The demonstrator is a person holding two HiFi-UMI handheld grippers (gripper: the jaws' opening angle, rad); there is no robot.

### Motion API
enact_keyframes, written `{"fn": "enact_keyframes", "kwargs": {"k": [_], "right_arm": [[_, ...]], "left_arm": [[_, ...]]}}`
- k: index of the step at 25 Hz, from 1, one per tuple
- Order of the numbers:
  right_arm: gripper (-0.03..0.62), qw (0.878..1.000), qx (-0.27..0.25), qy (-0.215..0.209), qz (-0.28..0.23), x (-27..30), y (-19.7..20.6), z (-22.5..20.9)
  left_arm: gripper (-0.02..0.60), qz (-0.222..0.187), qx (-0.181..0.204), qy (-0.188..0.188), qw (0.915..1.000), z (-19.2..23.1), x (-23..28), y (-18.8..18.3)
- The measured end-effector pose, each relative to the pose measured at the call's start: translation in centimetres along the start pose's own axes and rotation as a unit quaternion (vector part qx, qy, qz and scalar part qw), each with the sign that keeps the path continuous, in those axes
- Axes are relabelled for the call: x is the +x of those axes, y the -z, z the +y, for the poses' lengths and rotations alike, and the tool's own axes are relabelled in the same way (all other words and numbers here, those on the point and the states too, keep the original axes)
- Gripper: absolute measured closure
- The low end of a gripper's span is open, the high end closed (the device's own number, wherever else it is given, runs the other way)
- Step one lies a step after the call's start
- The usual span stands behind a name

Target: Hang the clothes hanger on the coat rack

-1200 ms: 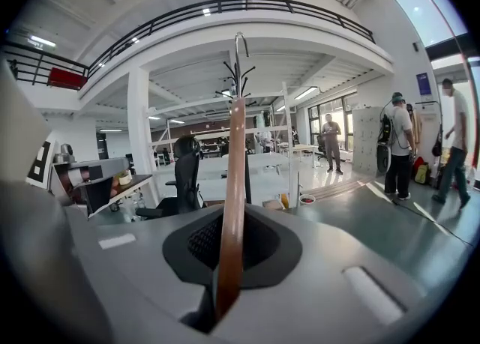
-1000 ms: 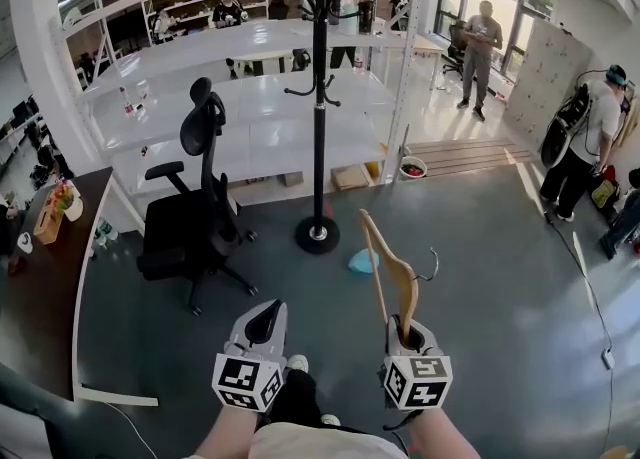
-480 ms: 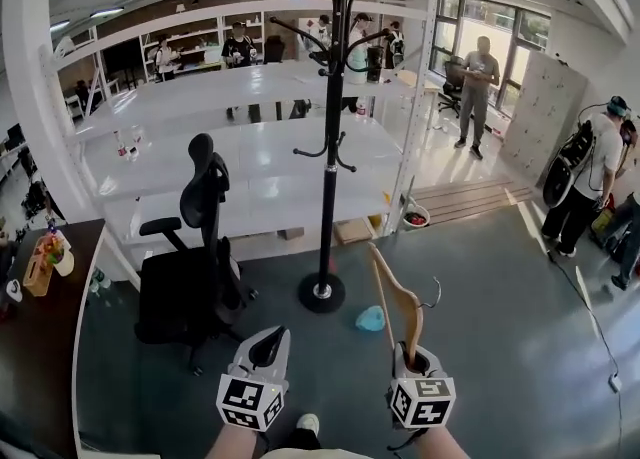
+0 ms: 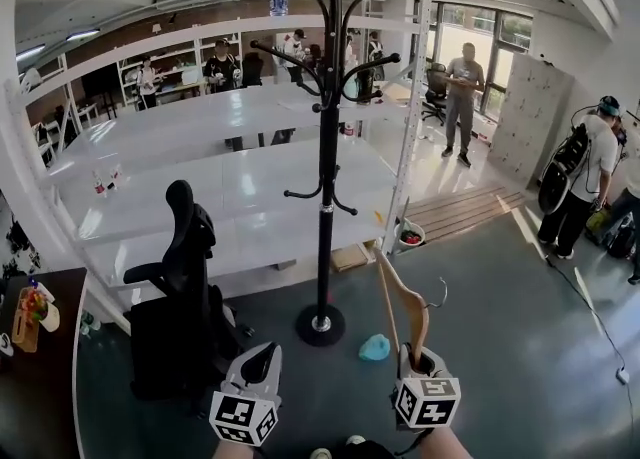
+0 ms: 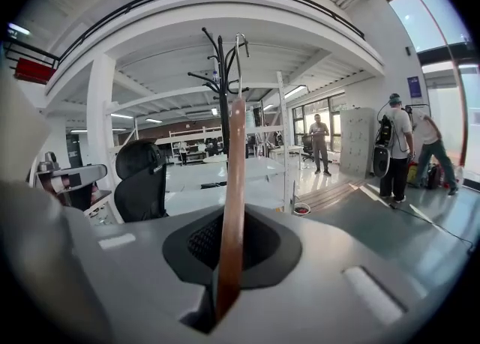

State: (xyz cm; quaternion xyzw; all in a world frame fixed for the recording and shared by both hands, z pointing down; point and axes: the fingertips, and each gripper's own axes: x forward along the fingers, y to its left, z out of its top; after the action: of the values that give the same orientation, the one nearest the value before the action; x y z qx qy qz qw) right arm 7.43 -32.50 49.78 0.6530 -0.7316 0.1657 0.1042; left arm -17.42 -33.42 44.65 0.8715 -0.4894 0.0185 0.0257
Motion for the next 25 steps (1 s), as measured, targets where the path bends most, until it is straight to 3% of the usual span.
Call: {"fn": "enact_keyframes", "kwargs": {"k": [9, 16, 25], "right_arm": [[0.560, 1.000, -0.010, 0.002, -0.019, 9.8, -5.7, -4.0], [0.560, 0.998, -0.046, -0.022, -0.042, 18.4, -14.4, -6.3], [0.559, 0.993, -0.079, -0.071, -0.058, 26.4, -25.2, -4.8]], "left_arm": [[0.581, -0.016, 0.014, -0.013, 0.9997, 3.7, 9.2, -1.4], [0.581, -0.032, 0.025, -0.040, 0.9984, 6.3, 16.2, -3.6], [0.581, -0.038, 0.031, -0.070, 0.9963, 9.1, 21.2, -4.7]]}}
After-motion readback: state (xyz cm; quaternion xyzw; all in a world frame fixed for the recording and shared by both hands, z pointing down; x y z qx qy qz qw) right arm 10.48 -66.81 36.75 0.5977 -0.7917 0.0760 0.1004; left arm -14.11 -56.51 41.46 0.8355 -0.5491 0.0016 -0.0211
